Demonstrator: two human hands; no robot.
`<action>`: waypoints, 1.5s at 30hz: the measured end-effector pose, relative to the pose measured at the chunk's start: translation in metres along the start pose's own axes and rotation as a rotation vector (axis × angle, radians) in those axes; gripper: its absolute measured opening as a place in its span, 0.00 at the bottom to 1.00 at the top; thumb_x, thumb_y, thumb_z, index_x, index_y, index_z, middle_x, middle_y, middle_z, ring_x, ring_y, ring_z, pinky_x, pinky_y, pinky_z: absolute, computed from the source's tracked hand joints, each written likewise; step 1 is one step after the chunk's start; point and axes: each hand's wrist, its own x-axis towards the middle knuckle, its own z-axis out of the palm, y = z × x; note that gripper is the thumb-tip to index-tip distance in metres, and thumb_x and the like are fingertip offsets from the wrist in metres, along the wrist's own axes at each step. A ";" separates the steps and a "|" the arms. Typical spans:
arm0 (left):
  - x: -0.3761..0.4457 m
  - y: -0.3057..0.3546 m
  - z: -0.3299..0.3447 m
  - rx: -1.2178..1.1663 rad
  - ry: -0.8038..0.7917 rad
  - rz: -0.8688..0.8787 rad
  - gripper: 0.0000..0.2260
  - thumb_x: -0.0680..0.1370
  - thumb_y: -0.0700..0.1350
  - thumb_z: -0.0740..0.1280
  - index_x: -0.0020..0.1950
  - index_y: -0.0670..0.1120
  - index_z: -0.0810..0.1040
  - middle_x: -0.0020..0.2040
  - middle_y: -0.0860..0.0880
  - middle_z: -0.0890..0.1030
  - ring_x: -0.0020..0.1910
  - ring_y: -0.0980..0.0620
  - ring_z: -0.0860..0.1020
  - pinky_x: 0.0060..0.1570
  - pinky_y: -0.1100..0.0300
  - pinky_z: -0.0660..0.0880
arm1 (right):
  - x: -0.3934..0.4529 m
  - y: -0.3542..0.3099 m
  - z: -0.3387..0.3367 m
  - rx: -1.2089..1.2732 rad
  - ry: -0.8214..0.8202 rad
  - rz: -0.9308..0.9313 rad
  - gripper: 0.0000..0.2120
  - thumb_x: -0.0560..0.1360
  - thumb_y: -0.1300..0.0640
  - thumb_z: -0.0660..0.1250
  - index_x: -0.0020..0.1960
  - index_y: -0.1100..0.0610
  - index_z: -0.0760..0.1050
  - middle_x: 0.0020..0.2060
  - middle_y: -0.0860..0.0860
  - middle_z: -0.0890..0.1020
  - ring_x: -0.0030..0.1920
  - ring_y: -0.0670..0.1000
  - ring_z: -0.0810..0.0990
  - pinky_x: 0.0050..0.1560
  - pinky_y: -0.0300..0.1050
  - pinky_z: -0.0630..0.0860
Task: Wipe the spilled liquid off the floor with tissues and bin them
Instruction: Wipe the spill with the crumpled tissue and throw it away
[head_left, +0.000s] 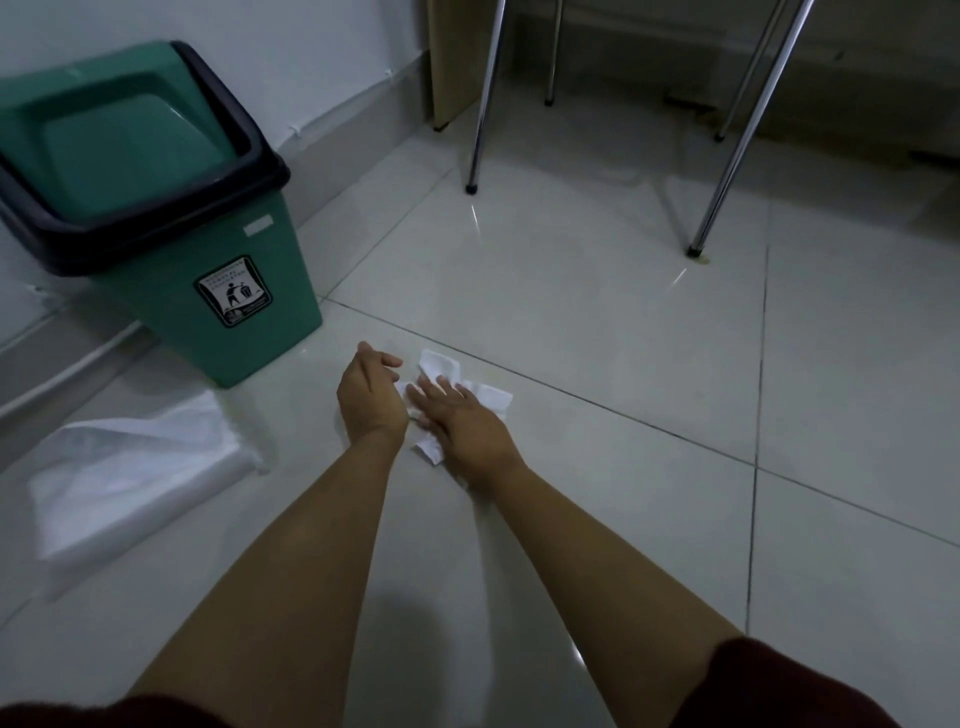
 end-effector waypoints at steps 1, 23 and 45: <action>-0.003 0.000 0.000 -0.002 -0.017 0.009 0.23 0.83 0.51 0.50 0.35 0.48 0.75 0.32 0.52 0.74 0.35 0.53 0.73 0.44 0.62 0.66 | -0.005 0.002 -0.002 -0.002 -0.006 0.003 0.23 0.82 0.60 0.55 0.76 0.53 0.58 0.77 0.51 0.57 0.78 0.51 0.52 0.75 0.40 0.42; -0.099 0.026 0.105 -0.046 -0.500 0.060 0.22 0.83 0.52 0.52 0.33 0.51 0.77 0.31 0.53 0.75 0.30 0.57 0.72 0.36 0.60 0.67 | -0.109 0.121 -0.095 -0.104 0.312 0.573 0.25 0.81 0.59 0.54 0.77 0.49 0.55 0.78 0.48 0.55 0.77 0.53 0.53 0.74 0.45 0.51; -0.155 0.035 0.091 0.036 -0.616 0.080 0.23 0.83 0.53 0.50 0.38 0.44 0.78 0.35 0.50 0.76 0.36 0.51 0.73 0.41 0.60 0.67 | -0.212 0.053 -0.039 -0.066 0.515 0.742 0.26 0.81 0.59 0.52 0.78 0.51 0.54 0.78 0.49 0.55 0.77 0.47 0.48 0.77 0.44 0.46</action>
